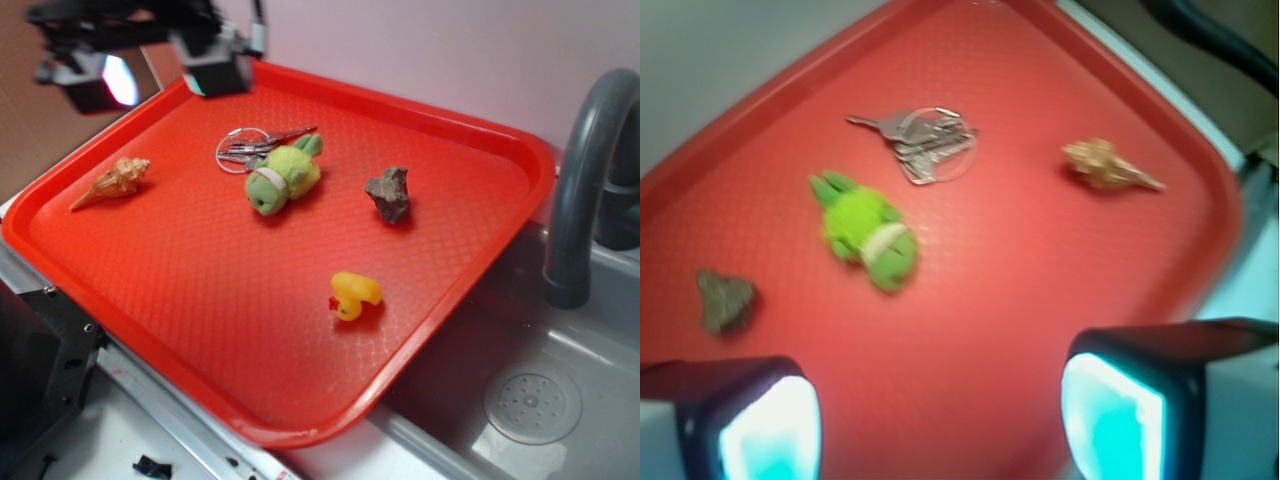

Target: Grab the rock.

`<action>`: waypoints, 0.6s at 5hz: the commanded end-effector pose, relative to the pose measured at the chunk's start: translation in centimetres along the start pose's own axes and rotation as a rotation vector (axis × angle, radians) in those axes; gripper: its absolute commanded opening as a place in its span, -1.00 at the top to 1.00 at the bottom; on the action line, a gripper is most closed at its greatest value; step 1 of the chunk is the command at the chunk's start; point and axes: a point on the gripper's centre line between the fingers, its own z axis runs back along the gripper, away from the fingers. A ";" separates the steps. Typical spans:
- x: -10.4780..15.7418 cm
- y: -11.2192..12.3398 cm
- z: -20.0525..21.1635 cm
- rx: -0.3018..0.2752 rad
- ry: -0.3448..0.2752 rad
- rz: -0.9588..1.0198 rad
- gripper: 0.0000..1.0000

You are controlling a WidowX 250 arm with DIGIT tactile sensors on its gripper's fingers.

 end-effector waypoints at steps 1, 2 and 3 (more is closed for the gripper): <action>1.8 -7.0 -3.0 -0.158 -0.006 -0.001 -1.00; 2.0 -9.6 -5.2 -0.175 0.025 -0.029 -1.00; 2.1 -11.0 -6.8 -0.169 0.042 -0.066 -1.00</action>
